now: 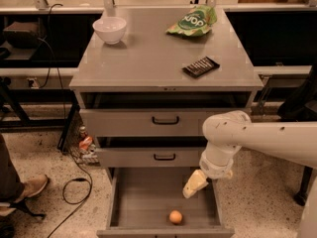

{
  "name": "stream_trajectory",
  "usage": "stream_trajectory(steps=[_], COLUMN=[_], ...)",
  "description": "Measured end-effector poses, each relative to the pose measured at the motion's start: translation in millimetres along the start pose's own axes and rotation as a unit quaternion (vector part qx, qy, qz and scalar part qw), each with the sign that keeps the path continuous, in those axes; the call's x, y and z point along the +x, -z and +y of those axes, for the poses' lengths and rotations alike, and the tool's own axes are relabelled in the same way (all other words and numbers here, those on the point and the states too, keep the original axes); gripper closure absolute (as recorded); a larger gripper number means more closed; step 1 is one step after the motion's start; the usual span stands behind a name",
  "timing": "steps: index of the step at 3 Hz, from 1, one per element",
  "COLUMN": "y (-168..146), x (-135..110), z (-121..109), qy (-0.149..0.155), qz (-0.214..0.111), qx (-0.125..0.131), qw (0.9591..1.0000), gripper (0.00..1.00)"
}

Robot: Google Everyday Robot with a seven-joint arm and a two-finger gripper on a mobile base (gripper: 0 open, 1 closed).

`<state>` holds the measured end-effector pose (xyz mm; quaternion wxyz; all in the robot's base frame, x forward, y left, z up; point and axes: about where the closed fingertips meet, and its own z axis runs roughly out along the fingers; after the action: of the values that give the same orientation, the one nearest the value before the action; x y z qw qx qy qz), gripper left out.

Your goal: Pick orange from bottom drawer and place on counter

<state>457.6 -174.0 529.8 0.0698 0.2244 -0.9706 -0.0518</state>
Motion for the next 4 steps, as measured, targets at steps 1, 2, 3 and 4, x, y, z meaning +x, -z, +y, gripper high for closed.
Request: stream_trajectory(steps=[1,2,3,4], y=[-31.2,-109.6,-170.9,-221.5], x=[-5.8,-22.1,-35.5,-46.1], z=[-0.3,-3.1,-4.0,-8.0], qy=[-0.019,-0.084,-0.128,-0.168], qz=[0.007,-0.002,-0.017,-0.038], qx=[-0.016,-0.061,-0.097,-0.14], qw=[0.9997,0.9946,0.9868,0.975], gripper=[0.0,0.0,0.0,0.0])
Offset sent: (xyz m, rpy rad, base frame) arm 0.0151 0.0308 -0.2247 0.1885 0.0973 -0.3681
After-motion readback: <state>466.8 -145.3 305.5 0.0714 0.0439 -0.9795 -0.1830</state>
